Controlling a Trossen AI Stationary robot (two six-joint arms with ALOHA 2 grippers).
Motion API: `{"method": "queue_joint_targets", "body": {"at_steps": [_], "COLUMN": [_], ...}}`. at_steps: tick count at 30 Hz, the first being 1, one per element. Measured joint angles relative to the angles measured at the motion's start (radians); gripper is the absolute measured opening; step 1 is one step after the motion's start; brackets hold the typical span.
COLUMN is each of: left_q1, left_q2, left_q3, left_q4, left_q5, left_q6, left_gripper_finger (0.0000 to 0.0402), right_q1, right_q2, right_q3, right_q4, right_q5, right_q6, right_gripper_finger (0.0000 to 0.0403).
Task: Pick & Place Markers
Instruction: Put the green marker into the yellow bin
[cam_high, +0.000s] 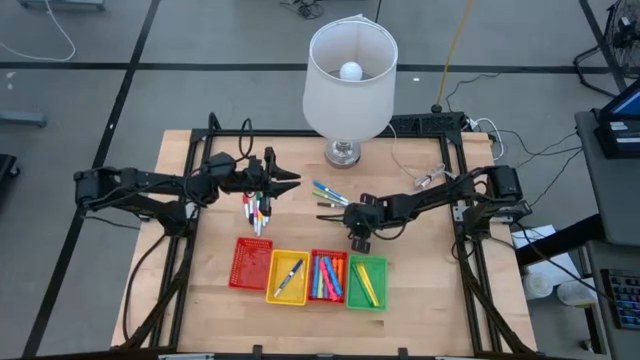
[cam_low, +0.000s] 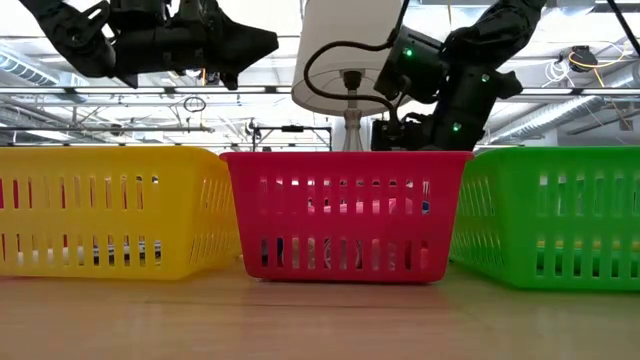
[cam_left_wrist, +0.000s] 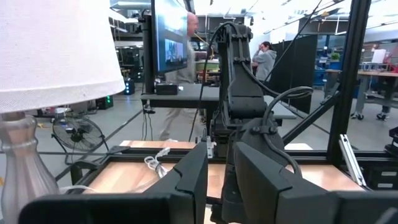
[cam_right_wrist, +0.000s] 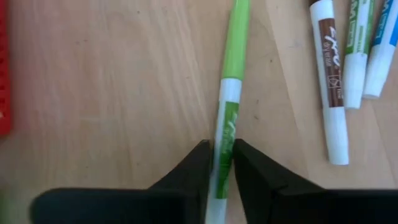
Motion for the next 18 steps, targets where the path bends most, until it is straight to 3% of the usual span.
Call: {"method": "queue_joint_targets", "body": {"at_steps": [5, 18], "left_q1": [0.0, 0.0], "left_q2": [0.0, 0.0], "left_q3": [0.0, 0.0], "left_q4": [0.0, 0.0], "left_q5": [0.0, -0.002], "left_q6": [0.0, 0.0], "left_gripper_finger": [0.0085, 0.0085], "right_q1": [0.001, 0.002], "right_q2": [0.0, -0.073], "right_q3": [-0.019, -0.03], "right_q4": [0.008, -0.005], "right_q5": [-0.003, -0.005], "right_q6": [-0.003, -0.041], "right_gripper_finger": [0.0014, 0.0014]}}
